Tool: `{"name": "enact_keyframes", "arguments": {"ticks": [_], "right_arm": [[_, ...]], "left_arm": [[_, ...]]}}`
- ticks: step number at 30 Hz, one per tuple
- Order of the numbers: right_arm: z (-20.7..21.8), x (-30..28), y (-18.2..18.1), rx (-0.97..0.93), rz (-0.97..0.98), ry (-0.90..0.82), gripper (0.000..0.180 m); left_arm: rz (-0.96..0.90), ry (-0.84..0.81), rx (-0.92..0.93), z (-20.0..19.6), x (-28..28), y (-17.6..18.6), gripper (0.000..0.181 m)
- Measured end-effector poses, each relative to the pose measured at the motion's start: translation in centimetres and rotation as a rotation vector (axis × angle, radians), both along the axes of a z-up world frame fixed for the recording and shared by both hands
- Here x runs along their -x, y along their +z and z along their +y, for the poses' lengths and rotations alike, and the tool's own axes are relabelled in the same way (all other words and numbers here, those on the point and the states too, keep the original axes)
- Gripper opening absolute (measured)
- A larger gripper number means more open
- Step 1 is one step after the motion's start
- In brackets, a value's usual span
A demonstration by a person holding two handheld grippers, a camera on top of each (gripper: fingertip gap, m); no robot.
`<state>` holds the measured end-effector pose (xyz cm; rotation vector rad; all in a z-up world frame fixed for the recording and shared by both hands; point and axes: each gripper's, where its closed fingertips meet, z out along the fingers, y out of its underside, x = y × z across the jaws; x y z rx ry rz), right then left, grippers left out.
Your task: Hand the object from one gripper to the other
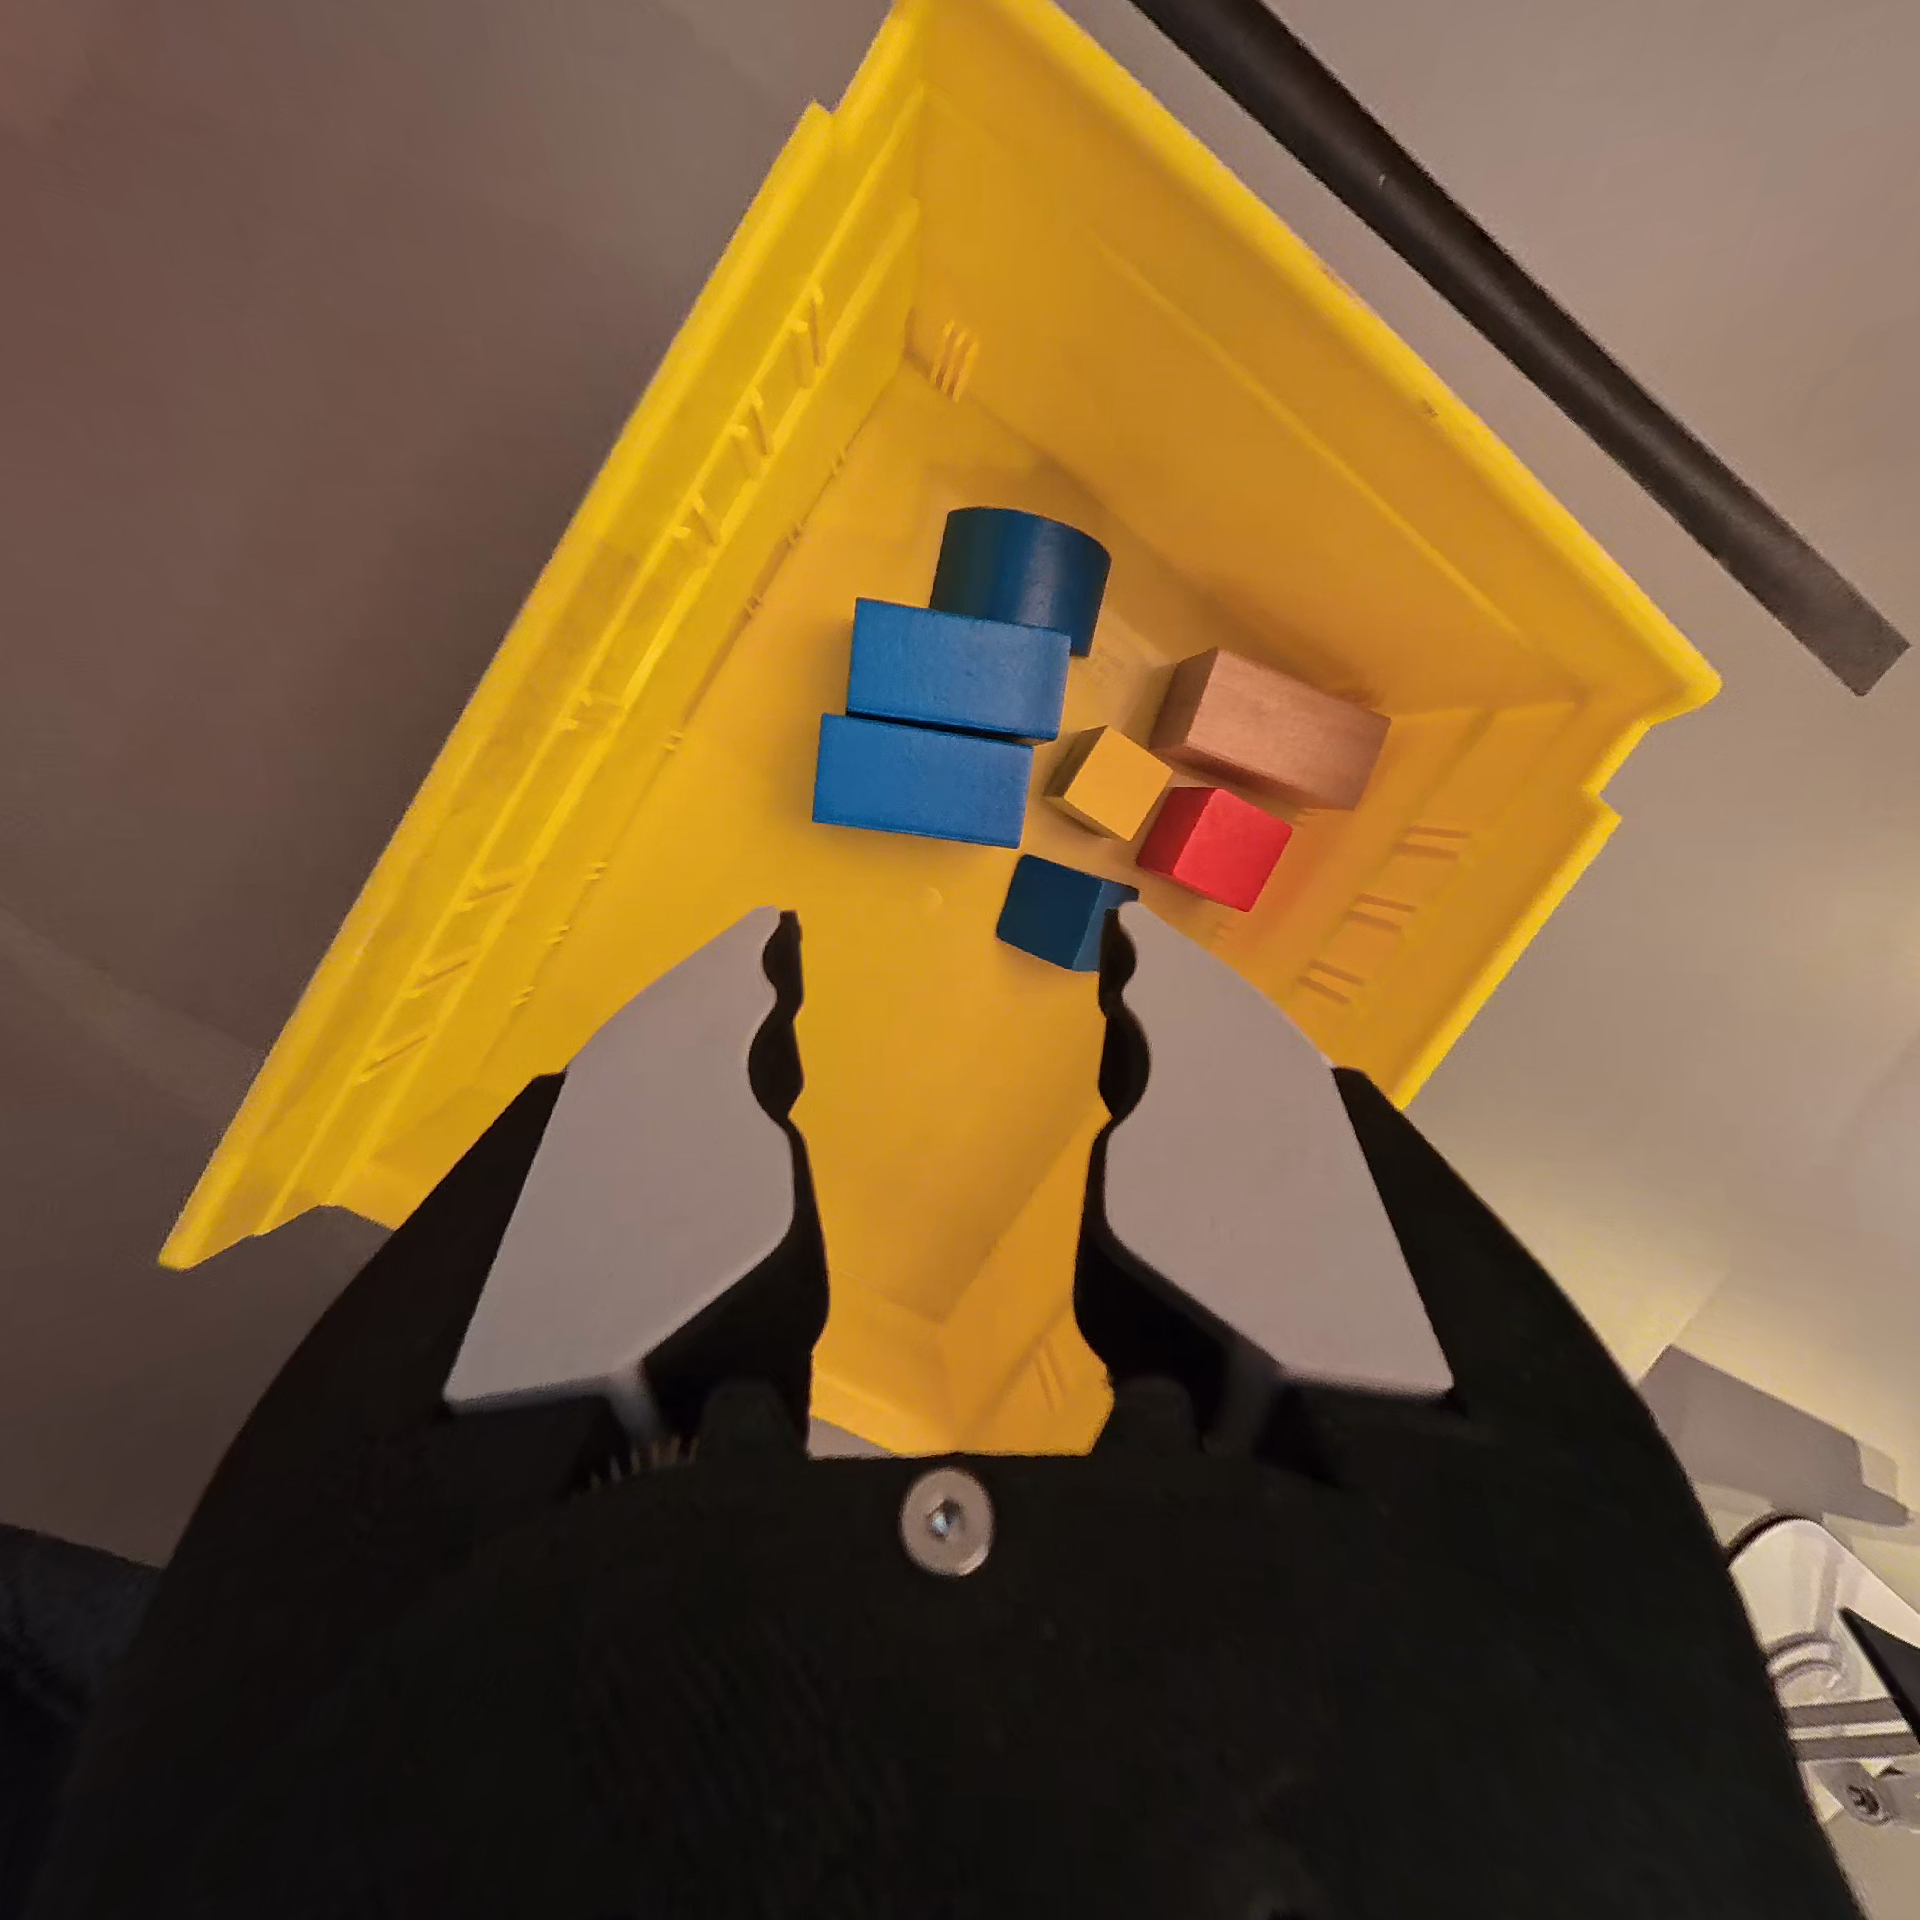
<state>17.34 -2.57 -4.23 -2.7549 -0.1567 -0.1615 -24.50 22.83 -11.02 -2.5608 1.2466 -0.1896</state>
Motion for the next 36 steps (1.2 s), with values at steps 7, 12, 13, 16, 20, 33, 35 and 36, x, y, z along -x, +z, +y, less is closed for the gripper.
{"name": "enact_keyframes", "arguments": {"ticks": [7,12,13,16,20,33,35,36], "right_arm": [[4.6,7.8,5.6,-0.358,0.086,0.311,0.054],[7.3,20.6,11.3,-0.909,0.041,0.784,0.079],[7.0,22.7,11.8,-1.012,0.031,0.847,0.08],[6.3,26.8,12.5,-1.217,-0.023,0.923,0.084],[5.7,27.8,13.2,-1.335,-0.06,0.9,0.07],[4.9,27.5,13.5,-1.346,-0.241,0.947,0.035],[5.2,26.1,13.5,-1.248,-0.239,0.954,0.035],[5.4,24.5,13.5,-1.178,-0.254,0.931,0.035]], "left_arm": [[-0.593,-0.206,0.022,-5.4,-6.2,10.9,0.031],[-0.945,-0.471,0.157,-12.9,-10.8,17.7,0.031],[-1.0,-0.503,0.198,-14.1,-11.4,18.6,0.031],[-1.101,-0.579,0.313,-17.0,-12.8,20.2,0.031],[-1.152,-0.679,0.442,-20.1,-13.9,20.9,0.031],[-1.158,-0.696,0.479,-21.0,-14.7,20.9,0.031],[-1.167,-0.655,0.382,-19.6,-14.5,21.2,0.034],[-1.163,-0.628,0.315,-18.6,-14.2,21.3,0.035]]}}
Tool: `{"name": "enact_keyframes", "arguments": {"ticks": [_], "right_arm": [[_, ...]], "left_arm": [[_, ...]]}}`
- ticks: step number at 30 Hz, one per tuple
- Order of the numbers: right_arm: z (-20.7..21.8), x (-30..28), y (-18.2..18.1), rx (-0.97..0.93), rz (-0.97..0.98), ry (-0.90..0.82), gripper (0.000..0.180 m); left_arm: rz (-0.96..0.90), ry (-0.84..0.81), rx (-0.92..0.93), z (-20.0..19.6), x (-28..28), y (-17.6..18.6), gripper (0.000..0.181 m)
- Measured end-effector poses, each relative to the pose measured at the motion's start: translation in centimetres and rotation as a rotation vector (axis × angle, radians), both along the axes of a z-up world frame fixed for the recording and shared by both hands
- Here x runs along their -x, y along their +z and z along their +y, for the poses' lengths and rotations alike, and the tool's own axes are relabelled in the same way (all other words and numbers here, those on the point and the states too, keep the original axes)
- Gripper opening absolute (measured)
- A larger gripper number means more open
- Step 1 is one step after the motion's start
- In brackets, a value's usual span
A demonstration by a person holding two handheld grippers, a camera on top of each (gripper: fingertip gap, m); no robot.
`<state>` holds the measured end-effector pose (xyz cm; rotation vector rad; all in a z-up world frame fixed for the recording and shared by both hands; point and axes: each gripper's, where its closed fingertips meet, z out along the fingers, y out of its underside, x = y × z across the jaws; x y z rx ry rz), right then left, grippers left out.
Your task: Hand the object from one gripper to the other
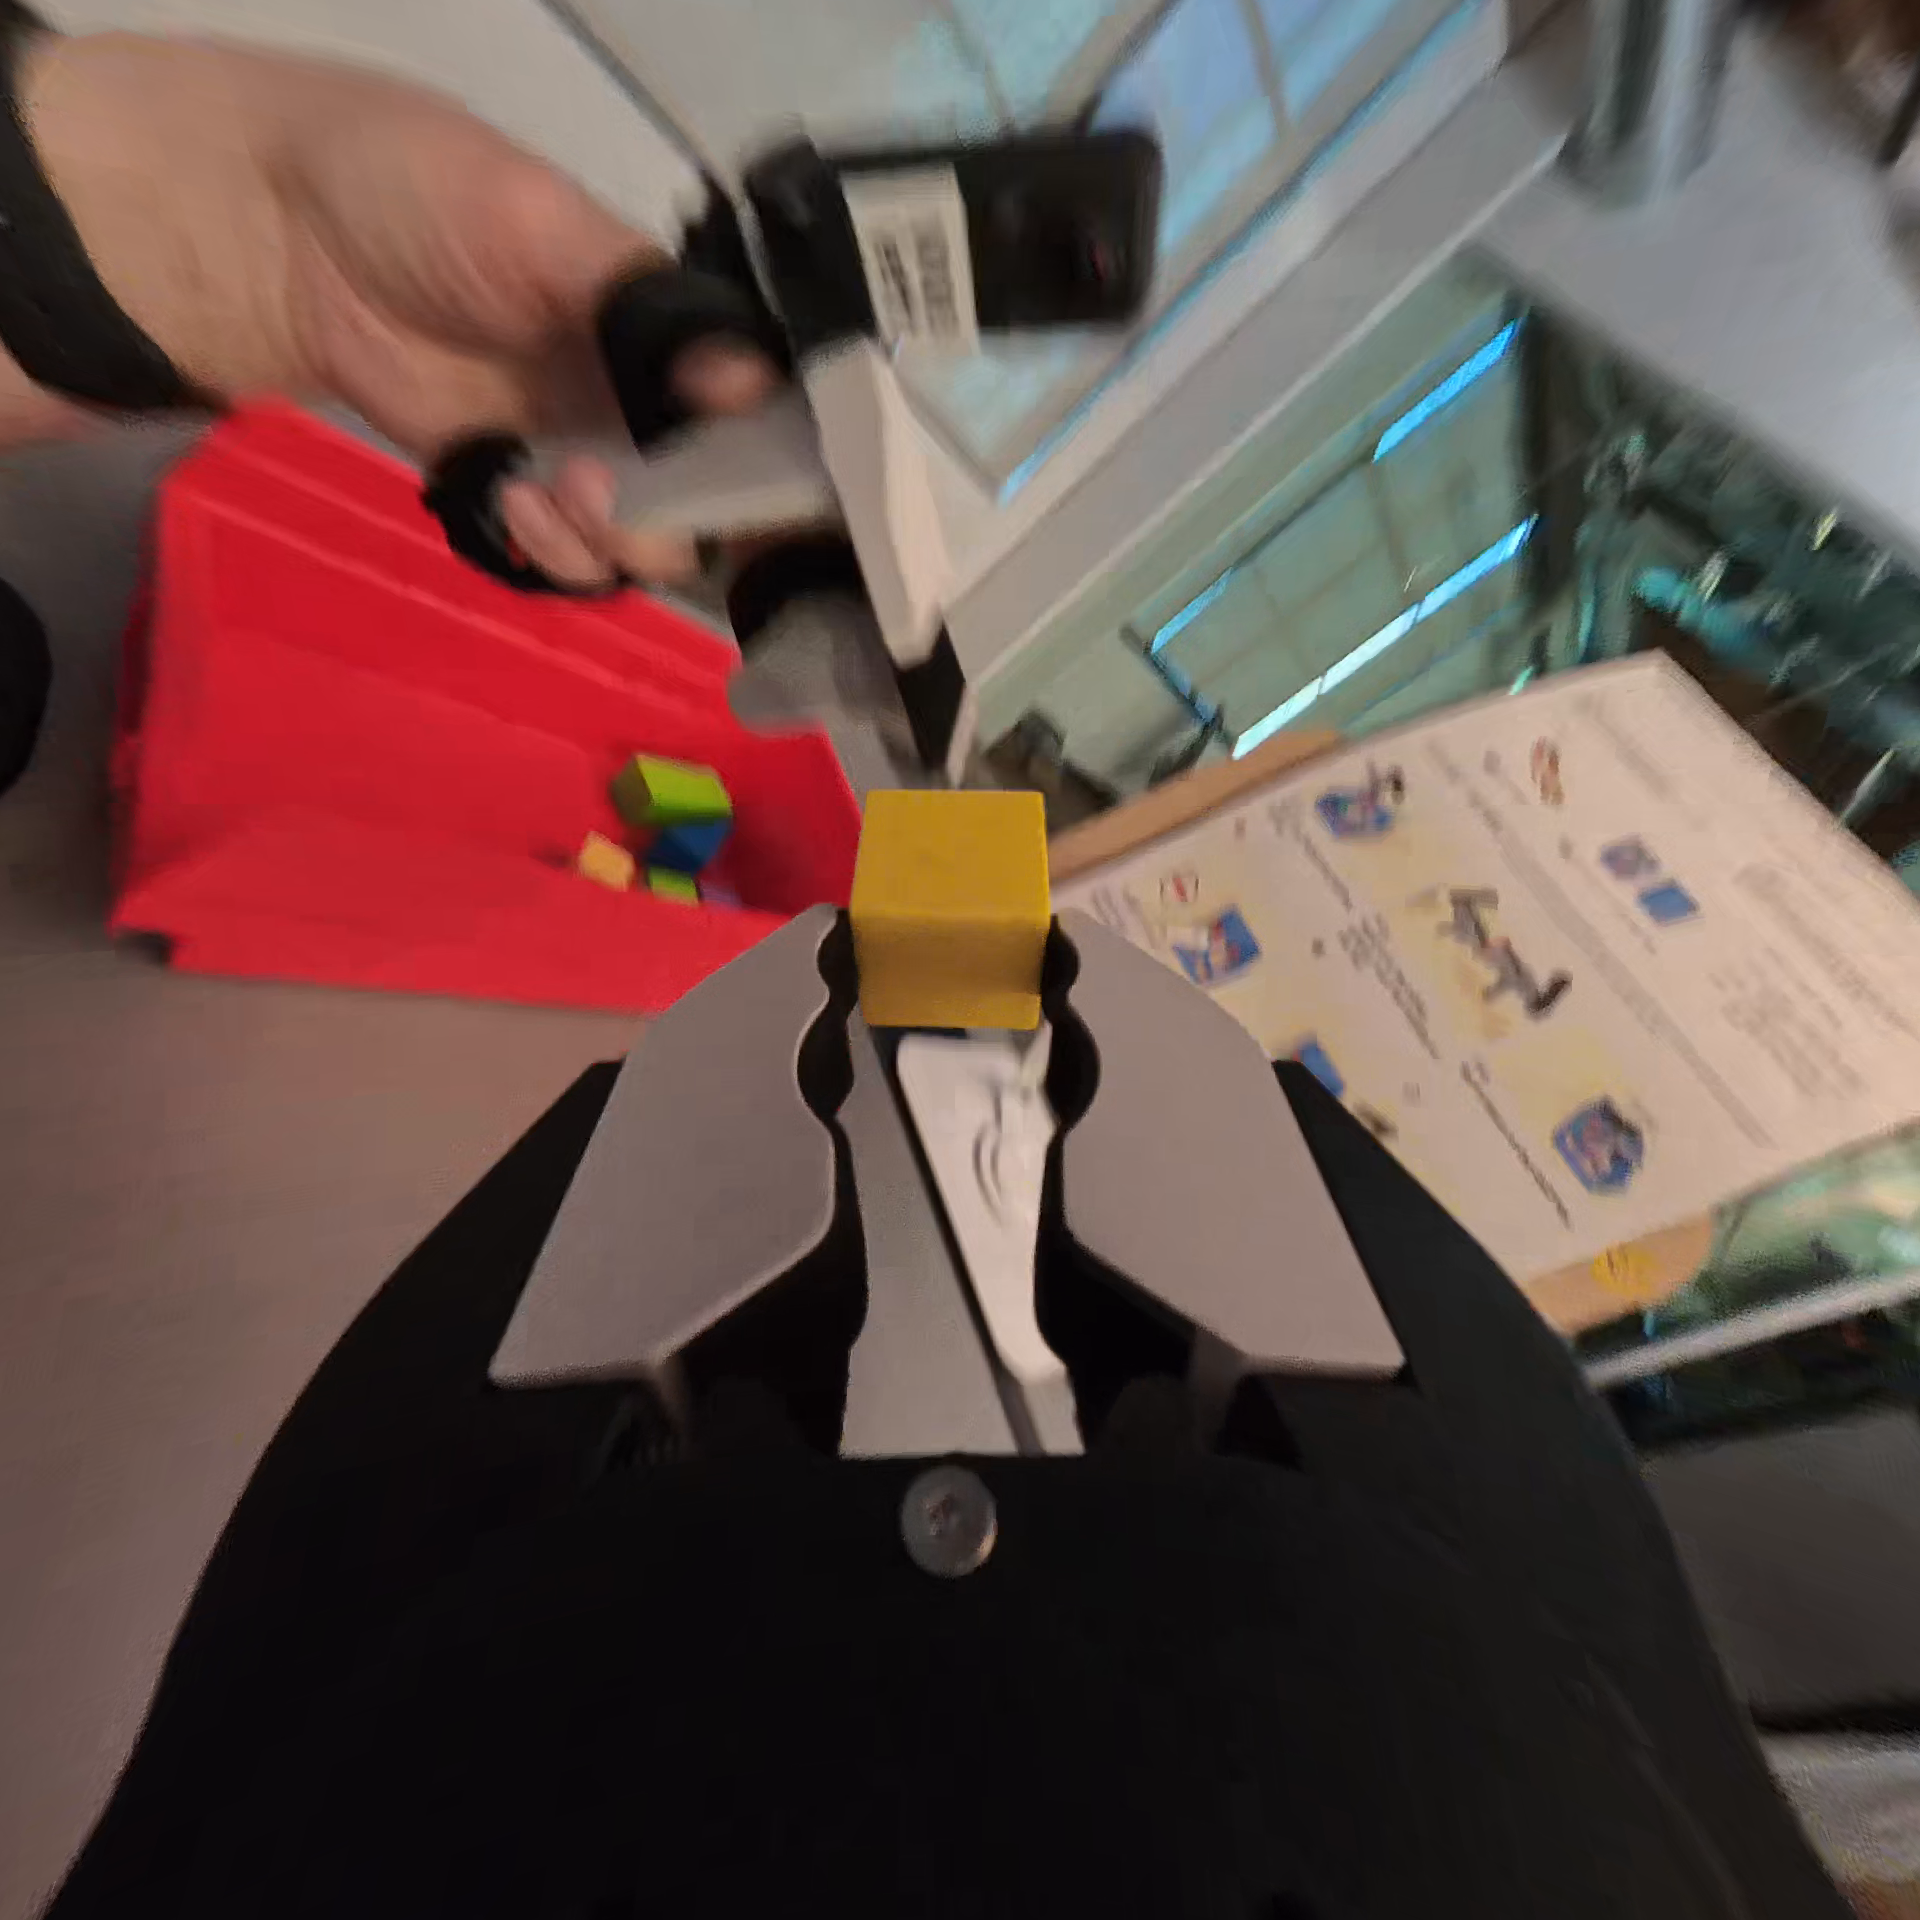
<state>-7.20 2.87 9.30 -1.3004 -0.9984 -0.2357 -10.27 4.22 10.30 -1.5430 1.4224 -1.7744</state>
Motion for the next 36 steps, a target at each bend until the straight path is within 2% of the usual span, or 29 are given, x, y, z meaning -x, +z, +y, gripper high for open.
{"name": "enact_keyframes", "arguments": {"ticks": [4,9,13,16,22,26,32,36], "right_arm": [[-0.9,-9.6,-4.7,0.568,-0.004,-0.238,0.035],[-5.8,-21.5,-14.1,1.127,-0.07,-0.625,0.035],[-9.2,-23.9,-19.9,1.487,-0.062,-0.679,0.035],[-9.2,-24.1,-21.8,1.563,-0.093,-0.676,0.035],[-8.1,-24.4,-22.9,1.564,-0.148,-0.721,0.035],[-8.2,-25.0,-23.7,1.586,-0.183,-0.759,0.035],[-7.9,-25.0,-24.4,1.604,-0.164,-0.749,0.036],[-7.8,-25.0,-24.5,1.607,-0.137,-0.742,0.037]], "left_arm": [[-0.05,0.212,-0.192,3.1,1.8,1.5,0.044],[-0.109,0.253,-0.256,3.3,3.6,3.0,0.049],[-0.081,0.295,-0.287,3.9,3.8,2.7,0.048],[-0.018,0.319,-0.341,4.2,3.6,1.8,0.047],[0.018,0.291,-0.356,3.7,2.9,1.0,0.045],[0.066,0.336,-0.4,4.7,3.3,0.4,0.041],[0.386,0.524,-0.628,9.2,6.5,-3.6,0.036],[0.616,0.465,-0.608,9.8,8.6,-7.8,0.036]]}}
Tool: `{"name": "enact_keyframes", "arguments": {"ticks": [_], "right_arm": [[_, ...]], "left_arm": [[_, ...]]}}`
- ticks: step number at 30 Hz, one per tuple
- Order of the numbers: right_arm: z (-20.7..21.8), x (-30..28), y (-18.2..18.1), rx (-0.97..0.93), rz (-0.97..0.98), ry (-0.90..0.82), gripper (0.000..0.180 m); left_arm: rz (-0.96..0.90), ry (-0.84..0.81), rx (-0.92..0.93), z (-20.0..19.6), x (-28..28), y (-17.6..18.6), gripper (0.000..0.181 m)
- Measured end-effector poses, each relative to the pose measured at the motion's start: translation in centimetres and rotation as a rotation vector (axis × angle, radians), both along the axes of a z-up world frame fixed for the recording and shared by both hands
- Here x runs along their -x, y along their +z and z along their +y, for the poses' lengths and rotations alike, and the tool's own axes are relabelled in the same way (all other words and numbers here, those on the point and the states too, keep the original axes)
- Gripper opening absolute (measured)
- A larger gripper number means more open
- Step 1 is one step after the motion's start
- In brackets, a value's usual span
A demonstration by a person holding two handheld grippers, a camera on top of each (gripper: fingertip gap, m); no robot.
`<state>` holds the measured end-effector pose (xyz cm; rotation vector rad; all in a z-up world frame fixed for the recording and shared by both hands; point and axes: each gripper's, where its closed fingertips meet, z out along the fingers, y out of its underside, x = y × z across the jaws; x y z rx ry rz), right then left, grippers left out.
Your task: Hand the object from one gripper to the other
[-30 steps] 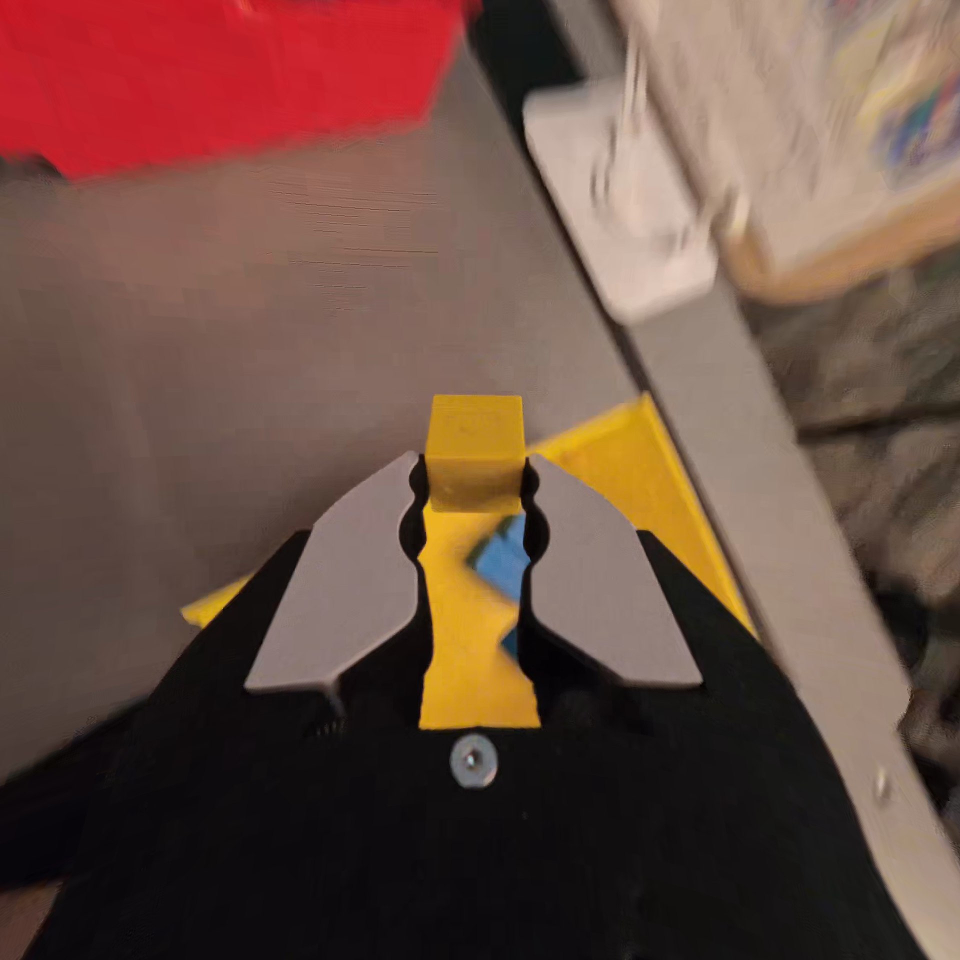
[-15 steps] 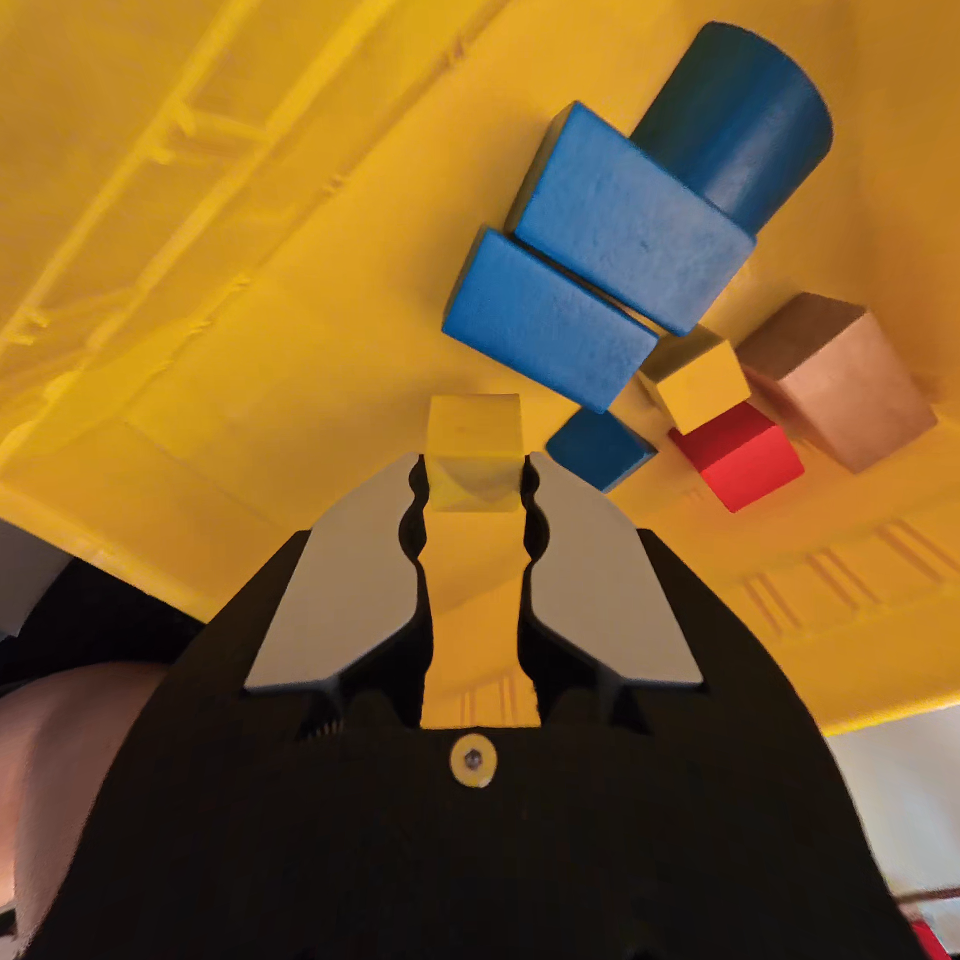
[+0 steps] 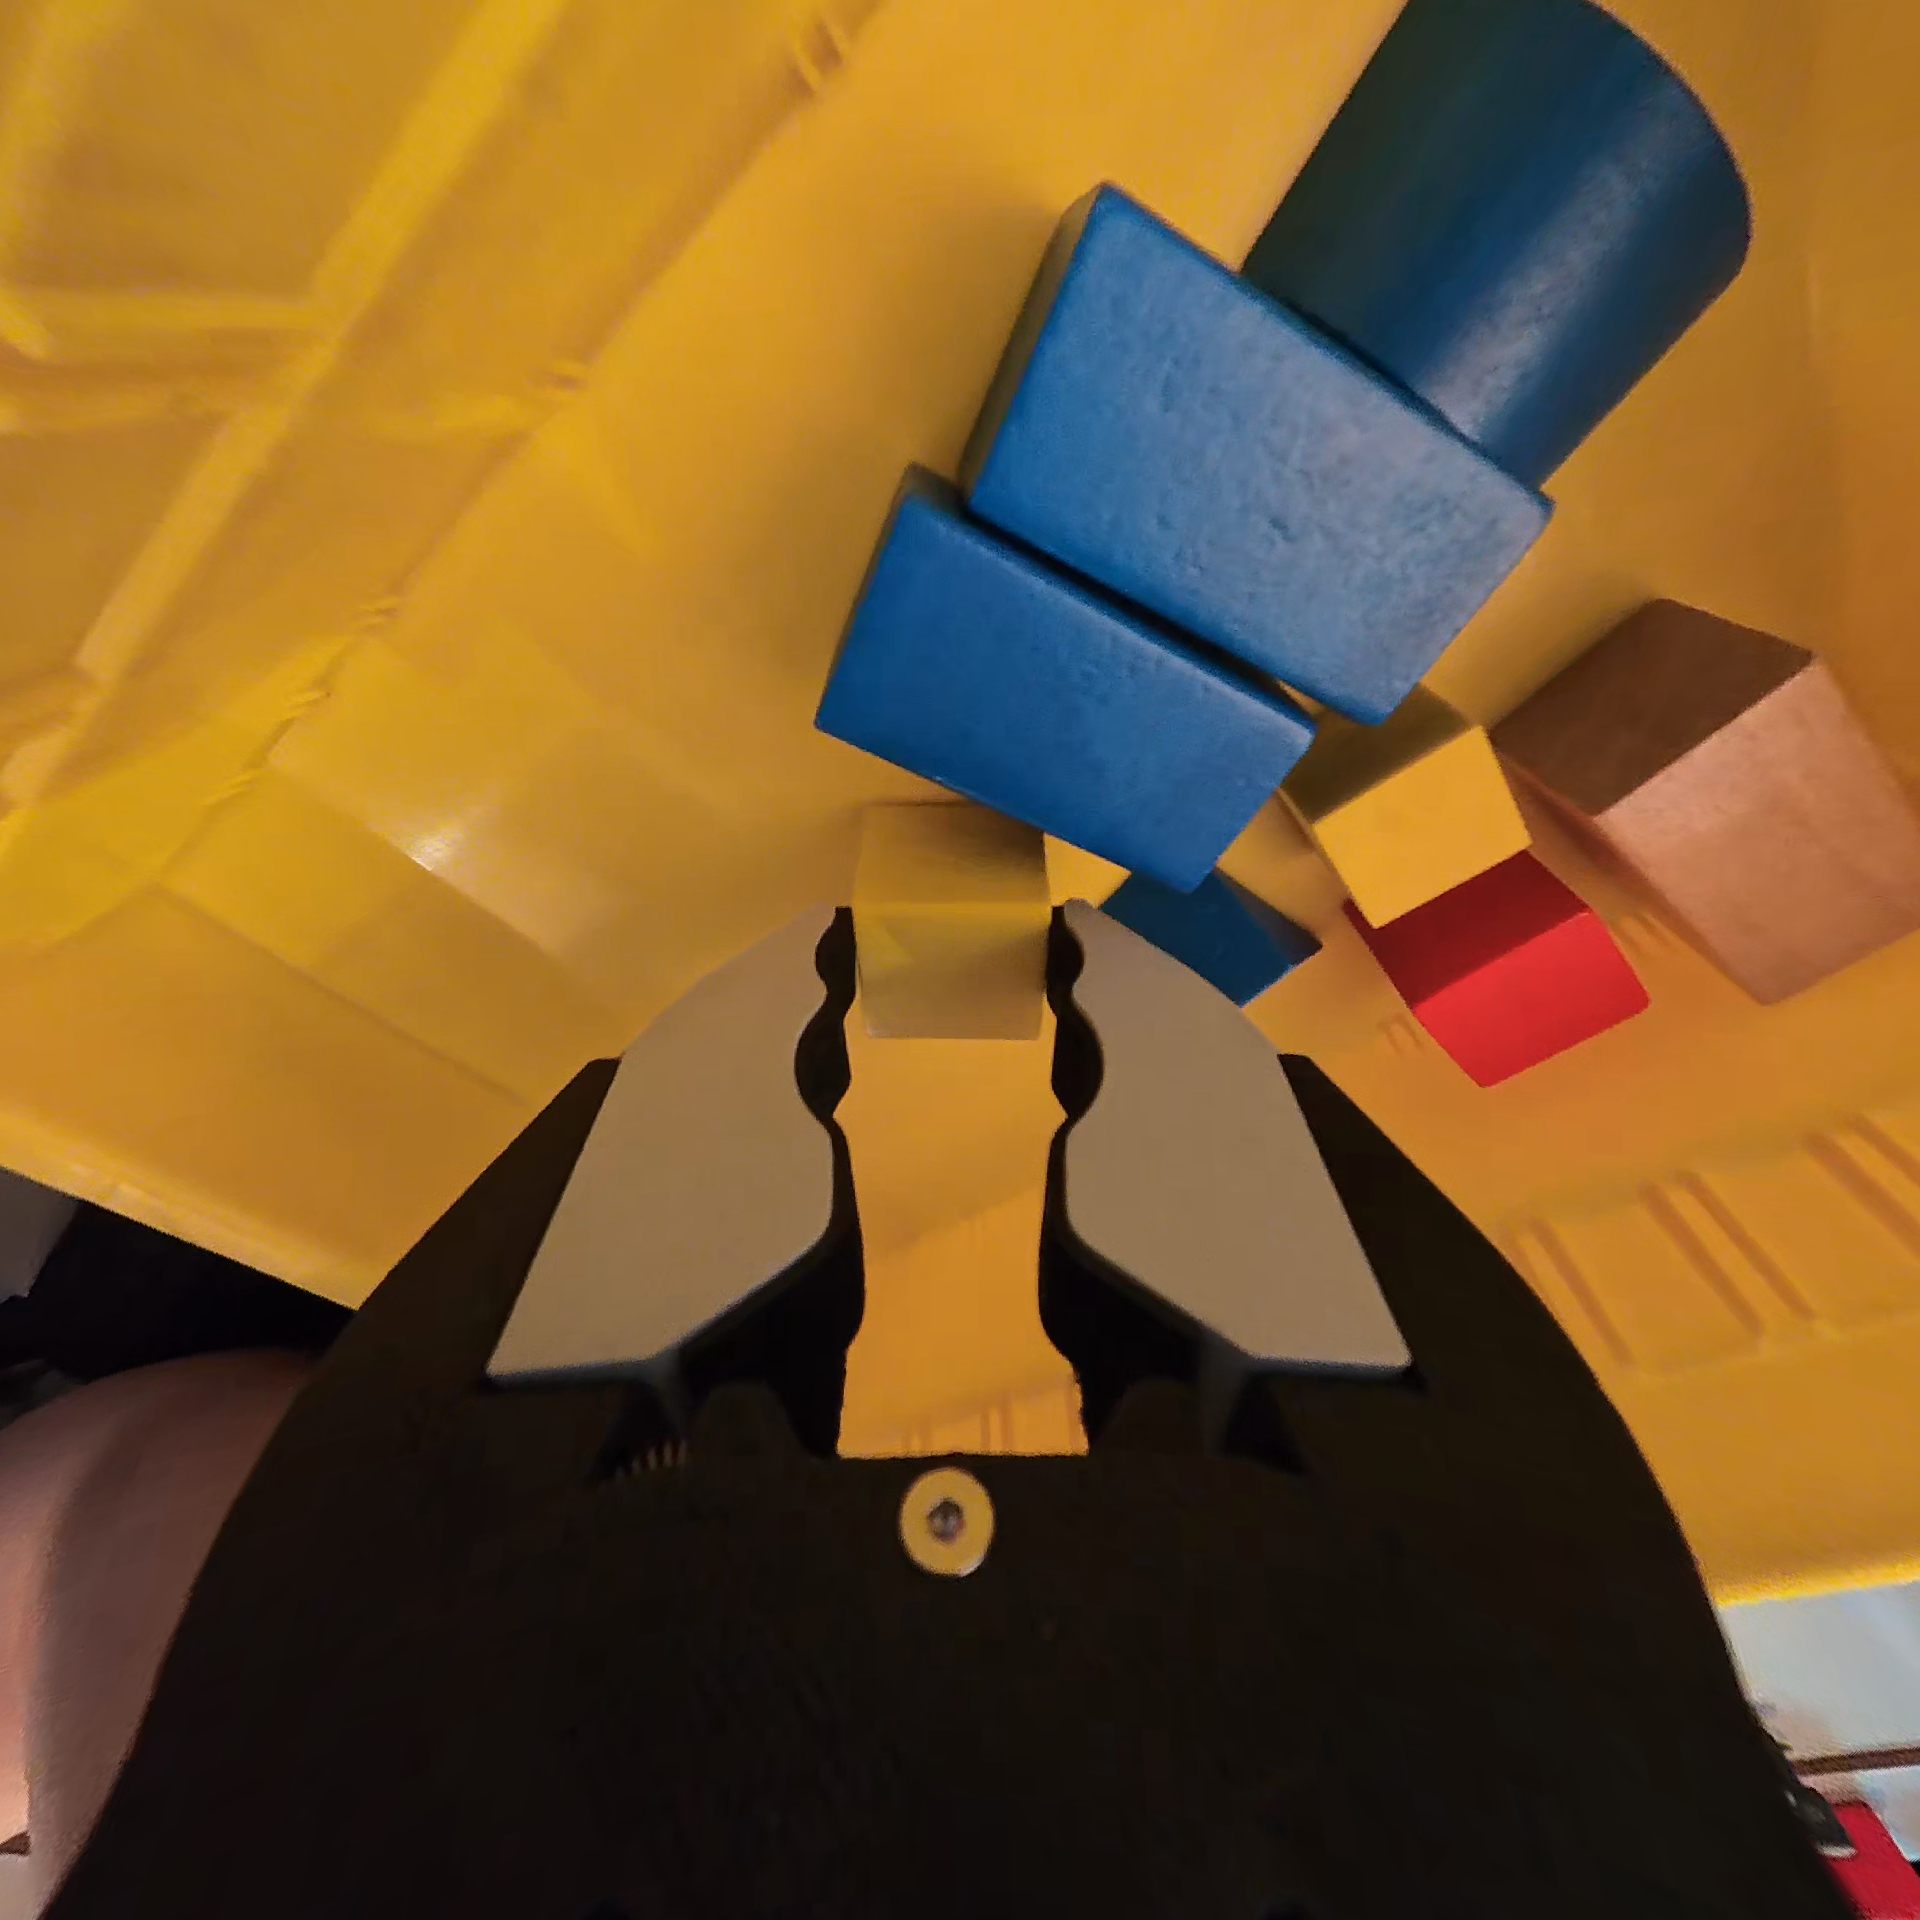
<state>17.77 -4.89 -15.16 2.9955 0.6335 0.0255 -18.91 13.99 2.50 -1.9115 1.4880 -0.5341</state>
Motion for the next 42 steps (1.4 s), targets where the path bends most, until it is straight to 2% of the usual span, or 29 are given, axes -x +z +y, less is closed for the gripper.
{"name": "enact_keyframes", "arguments": {"ticks": [4,7,13,19,23,28,30,36,39,42], "right_arm": [[0.0,0.7,0.8,-0.038,0.056,0.016,0.039],[0.2,0.3,2.4,-0.108,0.037,0.004,0.046],[0.3,-0.8,6.7,-0.294,-0.055,-0.007,0.05],[-0.1,0.4,9.2,-0.371,-0.089,0.029,0.05],[-0.1,1.0,9.8,-0.379,-0.121,0.059,0.05],[-0.4,1.1,10.1,-0.381,-0.138,0.066,0.05],[-0.6,1.0,10.4,-0.387,-0.148,0.065,0.05],[0.4,1.5,12.5,-0.503,-0.179,0.087,0.05],[2.1,3.6,14.8,-0.653,-0.157,0.165,0.05],[4.6,8.4,18.4,-0.899,-0.12,0.362,0.05]], "left_arm": [[0.201,0.123,-0.025,3.0,1.6,-4.0,0.029],[0.297,0.13,0.047,3.7,1.8,-7.1,0.026],[0.459,0.236,0.206,5.3,3.0,-12.7,0.04],[0.457,0.273,0.288,5.7,2.2,-14.8,0.043],[0.526,0.308,0.258,6.5,3.1,-16.0,0.042],[0.529,0.312,0.283,6.7,2.8,-17.0,0.038],[0.52,0.298,0.32,6.3,2.6,-17.2,0.029],[0.502,0.283,0.282,6.6,3.3,-15.7,0.027],[0.318,0.259,0.295,6.4,2.5,-12.2,0.027],[0.026,0.129,0.32,4.3,0.2,-6.4,0.027]]}}
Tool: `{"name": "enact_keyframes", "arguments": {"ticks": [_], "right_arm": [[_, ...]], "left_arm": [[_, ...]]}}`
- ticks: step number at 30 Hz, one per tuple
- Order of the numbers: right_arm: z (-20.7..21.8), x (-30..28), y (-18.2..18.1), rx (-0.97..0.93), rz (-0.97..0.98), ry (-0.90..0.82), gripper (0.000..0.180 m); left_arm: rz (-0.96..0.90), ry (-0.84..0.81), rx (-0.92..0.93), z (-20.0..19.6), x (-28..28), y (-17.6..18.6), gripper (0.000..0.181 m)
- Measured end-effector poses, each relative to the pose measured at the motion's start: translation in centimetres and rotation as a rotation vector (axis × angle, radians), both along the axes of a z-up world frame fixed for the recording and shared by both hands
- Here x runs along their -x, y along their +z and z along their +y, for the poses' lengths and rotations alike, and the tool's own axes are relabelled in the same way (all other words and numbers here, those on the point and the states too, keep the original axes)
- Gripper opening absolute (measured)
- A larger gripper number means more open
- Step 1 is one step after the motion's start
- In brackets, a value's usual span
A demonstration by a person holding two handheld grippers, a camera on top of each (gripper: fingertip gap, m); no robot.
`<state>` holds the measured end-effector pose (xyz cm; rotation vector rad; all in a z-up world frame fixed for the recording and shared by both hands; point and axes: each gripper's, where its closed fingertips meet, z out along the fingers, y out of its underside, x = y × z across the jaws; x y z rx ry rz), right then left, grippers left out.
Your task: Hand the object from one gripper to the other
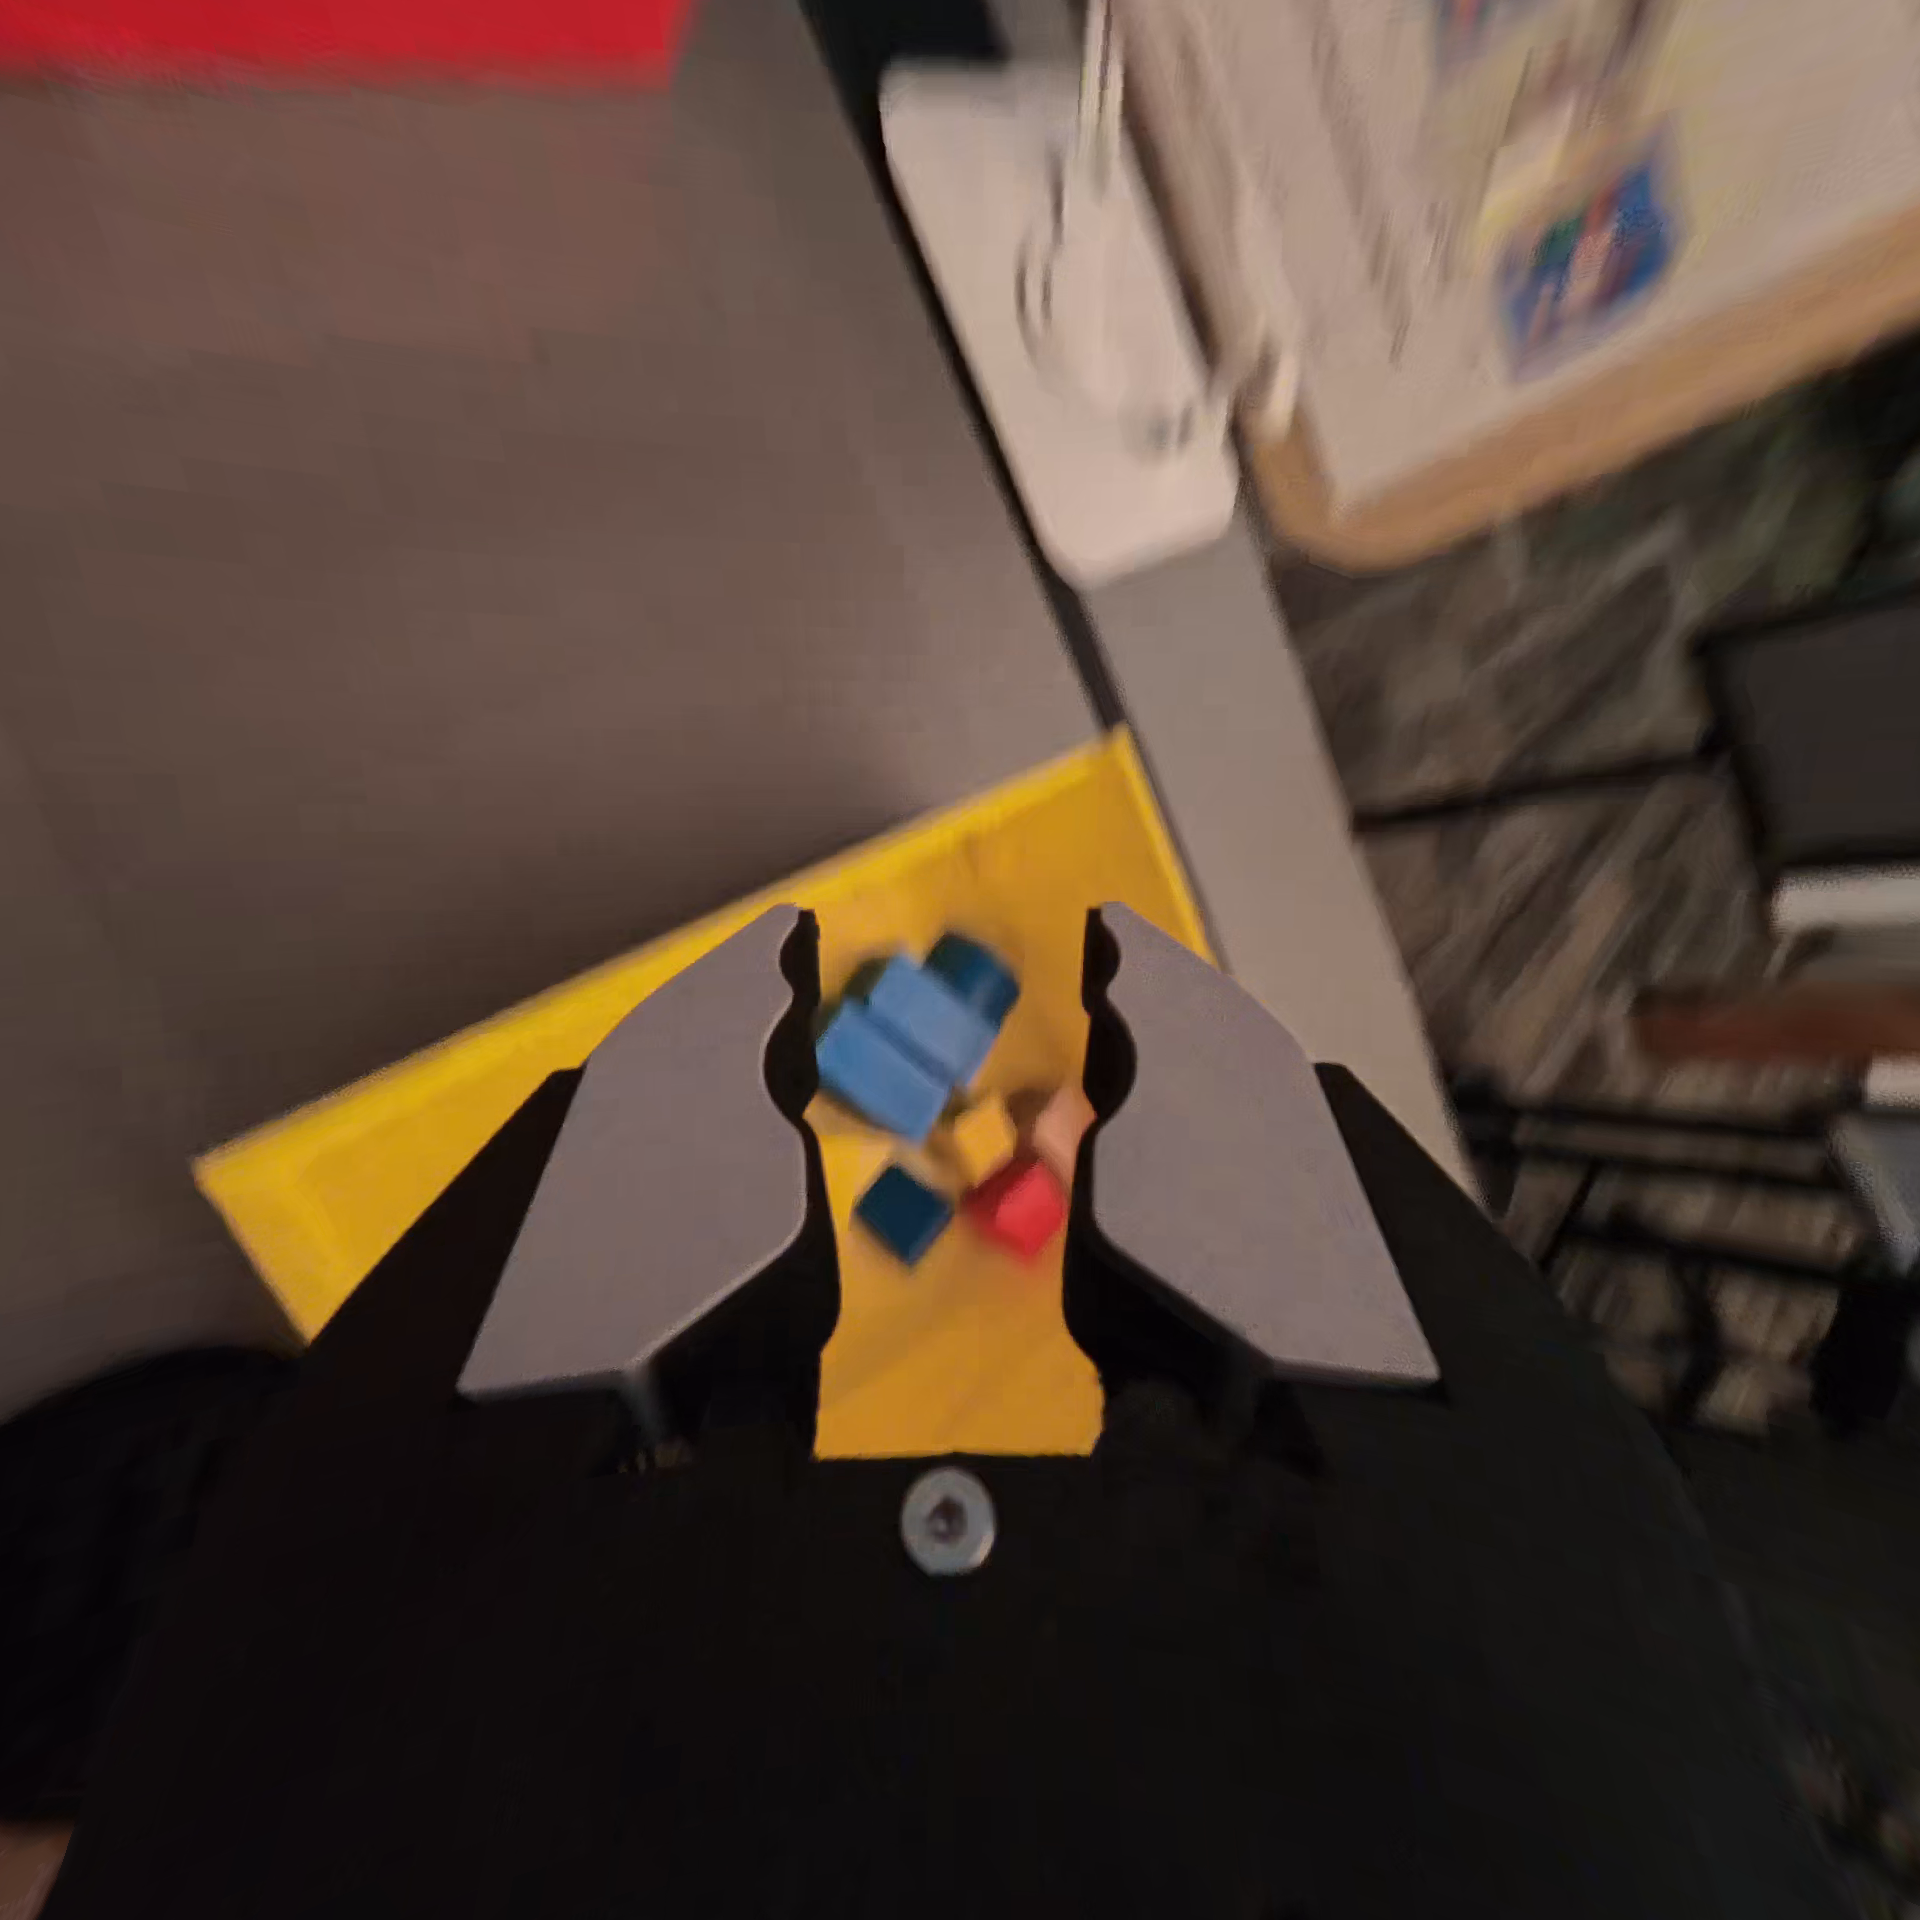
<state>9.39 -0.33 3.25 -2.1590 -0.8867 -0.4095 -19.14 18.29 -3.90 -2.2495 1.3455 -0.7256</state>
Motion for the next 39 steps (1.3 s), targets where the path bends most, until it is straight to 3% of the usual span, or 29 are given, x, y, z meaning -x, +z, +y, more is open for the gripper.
{"name": "enact_keyframes", "arguments": {"ticks": [4,7,14,18,20,24,26,30,35,39], "right_arm": [[2.1,8.2,5.0,-0.358,0.032,0.303,0.052],[2.2,12.7,6.8,-0.559,0.028,0.428,0.054],[1.7,18.1,7.9,-0.717,0.097,0.51,0.053],[0.5,19.1,8.6,-0.782,0.118,0.568,0.027],[0.1,19.1,8.8,-0.816,0.093,0.58,0.027],[0.1,18.6,8.4,-0.729,0.095,0.584,0.027],[0.3,16.8,8.5,-0.65,0.1,0.538,0.027],[-0.4,7.5,5.9,-0.285,0.154,0.292,0.027],[-5.3,-7.6,-5.4,0.317,0.036,-0.206,0.028],[-5.1,-12.5,-10.7,0.503,0.118,-0.433,0.028]], "left_arm": [[-0.5,-0.204,0.071,-5.6,-4.1,9.3,0.027],[-0.73,-0.362,0.203,-10.5,-6.2,13.8,0.027],[-0.832,-0.592,0.386,-17.8,-9.5,15.8,0.027],[-0.843,-0.655,0.47,-19.6,-10.2,15.7,0.027],[-0.862,-0.676,0.493,-19.9,-10.1,16.0,0.027],[-0.829,-0.687,0.39,-19.4,-10.2,15.5,0.03],[-0.81,-0.612,0.26,-17.7,-10.3,15.2,0.039],[-0.755,-0.437,-0.02,-13.6,-9.3,15.1,0.046],[-0.892,-0.45,-0.107,-13.2,-7.5,17.3,0.044],[-1.075,-0.404,-0.227,-12.0,-6.4,19.0,0.033]]}}
